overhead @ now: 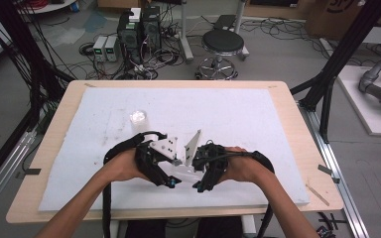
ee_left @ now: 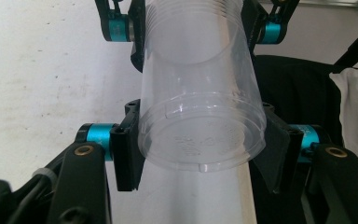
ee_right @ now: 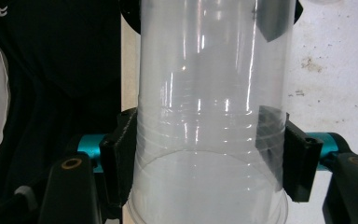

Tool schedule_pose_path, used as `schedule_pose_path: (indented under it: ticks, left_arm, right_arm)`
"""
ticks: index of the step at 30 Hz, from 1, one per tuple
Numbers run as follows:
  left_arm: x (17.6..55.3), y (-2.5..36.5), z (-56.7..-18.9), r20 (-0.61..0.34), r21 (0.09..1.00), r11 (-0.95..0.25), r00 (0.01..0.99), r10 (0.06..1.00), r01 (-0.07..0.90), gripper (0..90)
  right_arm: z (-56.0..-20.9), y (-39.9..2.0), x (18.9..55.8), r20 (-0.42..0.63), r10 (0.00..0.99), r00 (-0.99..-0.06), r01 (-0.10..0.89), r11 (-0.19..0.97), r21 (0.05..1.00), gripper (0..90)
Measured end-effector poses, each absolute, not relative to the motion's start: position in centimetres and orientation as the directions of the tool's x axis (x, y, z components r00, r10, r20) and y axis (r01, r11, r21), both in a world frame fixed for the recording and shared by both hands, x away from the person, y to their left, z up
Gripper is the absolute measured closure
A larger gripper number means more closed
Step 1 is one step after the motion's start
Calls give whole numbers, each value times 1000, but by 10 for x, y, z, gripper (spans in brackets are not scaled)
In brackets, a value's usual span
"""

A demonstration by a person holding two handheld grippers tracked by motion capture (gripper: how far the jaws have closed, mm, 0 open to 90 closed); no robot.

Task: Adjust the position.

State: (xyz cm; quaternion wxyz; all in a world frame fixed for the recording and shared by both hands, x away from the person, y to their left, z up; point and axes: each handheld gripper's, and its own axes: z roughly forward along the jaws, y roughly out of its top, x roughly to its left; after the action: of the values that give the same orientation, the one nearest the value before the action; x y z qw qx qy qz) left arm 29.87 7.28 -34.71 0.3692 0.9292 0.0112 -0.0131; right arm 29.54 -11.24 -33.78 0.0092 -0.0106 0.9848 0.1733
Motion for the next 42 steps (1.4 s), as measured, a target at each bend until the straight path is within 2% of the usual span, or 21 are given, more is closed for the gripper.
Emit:
schedule_pose_path:
  ticks: [2, 4, 5, 6, 13, 17, 18, 19, 27, 33, 37, 42]
  left_arm:
    - [299, 73, -347, -30, 684, -729, 1000, 9, 27, 419]
    - [299, 74, -346, -27, 683, -730, 1000, 8, 24, 420]
    - [299, 74, -346, -32, 684, -729, 999, 9, 28, 420]
    - [299, 74, -346, -33, 684, -729, 999, 7, 28, 420]
    - [298, 76, -350, -39, 689, -724, 999, 10, 34, 420]
    - [302, 85, -360, -48, 733, -678, 998, 41, 63, 421]
    - [302, 87, -364, -54, 750, -657, 997, 48, 72, 420]
    - [301, 90, -367, -58, 766, -638, 997, 55, 80, 420]
    - [298, 116, -386, -76, 897, -427, 991, 111, 116, 419]
    - [296, 130, -399, -100, 952, -275, 986, 133, 133, 419]
    - [296, 136, -406, -110, 968, -209, 985, 133, 137, 419]
    - [298, 141, -406, -121, 980, -143, 984, 131, 140, 419]
  right_arm:
    - [-338, -112, 295, -19, -15, -1000, -21, 940, 340, 309]
    - [-340, -112, 296, -17, -19, -1000, -23, 940, 341, 218]
    - [-341, -111, 296, -20, -13, -1000, -19, 938, 346, 138]
    - [-341, -111, 295, -21, -7, -1000, -14, 935, 354, 128]
    - [-339, -112, 296, -46, -1, -999, -19, 921, 388, 128]
    - [-332, -118, 298, -50, 11, -999, -14, 887, 462, 128]
    - [-328, -125, 299, -51, 22, -998, -7, 856, 516, 128]
    - [-328, -125, 299, -51, 22, -998, -7, 856, 516, 128]
    - [-317, -157, 302, -52, 105, -993, 34, 684, 728, 129]
    - [-320, -177, 302, -20, 158, -987, 69, 537, 841, 129]
    - [-325, -185, 303, 15, 177, -984, 91, 433, 897, 129]
    - [-335, -191, 305, 35, 196, -980, 106, 365, 925, 129]
